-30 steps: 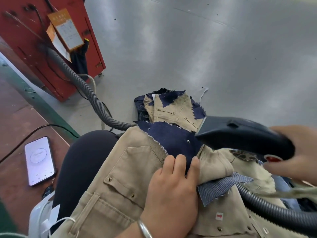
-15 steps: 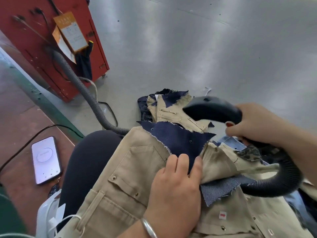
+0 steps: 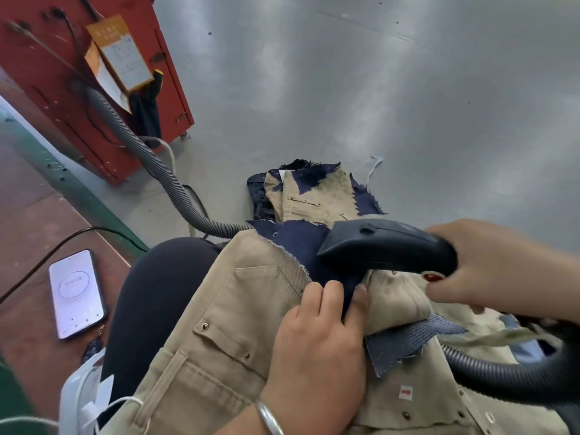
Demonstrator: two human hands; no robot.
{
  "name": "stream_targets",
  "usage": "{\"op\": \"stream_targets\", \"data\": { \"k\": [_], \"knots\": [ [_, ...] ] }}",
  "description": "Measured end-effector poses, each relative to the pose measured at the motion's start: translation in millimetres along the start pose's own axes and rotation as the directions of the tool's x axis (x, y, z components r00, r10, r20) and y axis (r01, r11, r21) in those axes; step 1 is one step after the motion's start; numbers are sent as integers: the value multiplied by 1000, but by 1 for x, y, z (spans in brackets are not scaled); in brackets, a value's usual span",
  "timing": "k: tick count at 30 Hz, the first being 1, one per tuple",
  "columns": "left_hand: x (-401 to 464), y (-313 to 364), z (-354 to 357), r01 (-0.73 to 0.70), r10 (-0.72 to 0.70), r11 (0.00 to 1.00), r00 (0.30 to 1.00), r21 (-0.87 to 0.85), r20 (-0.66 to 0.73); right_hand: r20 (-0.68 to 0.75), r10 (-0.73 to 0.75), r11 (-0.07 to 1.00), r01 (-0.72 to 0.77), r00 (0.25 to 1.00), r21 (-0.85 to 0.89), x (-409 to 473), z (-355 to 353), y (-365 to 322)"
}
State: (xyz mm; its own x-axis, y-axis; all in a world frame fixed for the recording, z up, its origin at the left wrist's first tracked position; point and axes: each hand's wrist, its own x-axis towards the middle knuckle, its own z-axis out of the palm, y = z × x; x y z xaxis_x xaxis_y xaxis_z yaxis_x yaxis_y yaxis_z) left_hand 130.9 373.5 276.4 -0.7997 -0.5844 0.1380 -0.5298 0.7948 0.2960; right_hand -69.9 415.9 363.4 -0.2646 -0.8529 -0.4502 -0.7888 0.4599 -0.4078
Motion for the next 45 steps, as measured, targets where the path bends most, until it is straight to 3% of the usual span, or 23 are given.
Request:
{"op": "stream_targets", "data": {
  "k": [6,12,19,23,27,32,40,45],
  "knots": [
    [1,-2,0,7,-7,1000,1000,11,2,11,-60,997,59,998,56,45,-3,-17],
    [0,0,0,-2,2,1000,999,8,39,-109,-17,998,22,994,51,88,-16,-36],
    [-2,-3,4,-19,19,1000,1000,-19,-12,-223,-85,996,92,971,20,44,-55,-19],
    [0,-1,7,-23,21,999,997,-31,-69,-77,-36,985,22,996,-174,13,-51,-22],
    [0,-2,8,-38,38,999,997,1,-74,-1,-48,951,46,999,-307,21,-33,-31],
    [0,-5,8,-30,31,999,998,18,-45,58,-45,966,59,997,-252,49,-24,-52],
    [-5,-4,9,-30,29,999,999,-14,-40,-109,-46,964,15,993,-265,101,-31,-83],
    [-6,-8,9,-28,23,998,997,-62,-71,-200,-101,986,71,975,-151,64,-59,-69]
  ]
}}
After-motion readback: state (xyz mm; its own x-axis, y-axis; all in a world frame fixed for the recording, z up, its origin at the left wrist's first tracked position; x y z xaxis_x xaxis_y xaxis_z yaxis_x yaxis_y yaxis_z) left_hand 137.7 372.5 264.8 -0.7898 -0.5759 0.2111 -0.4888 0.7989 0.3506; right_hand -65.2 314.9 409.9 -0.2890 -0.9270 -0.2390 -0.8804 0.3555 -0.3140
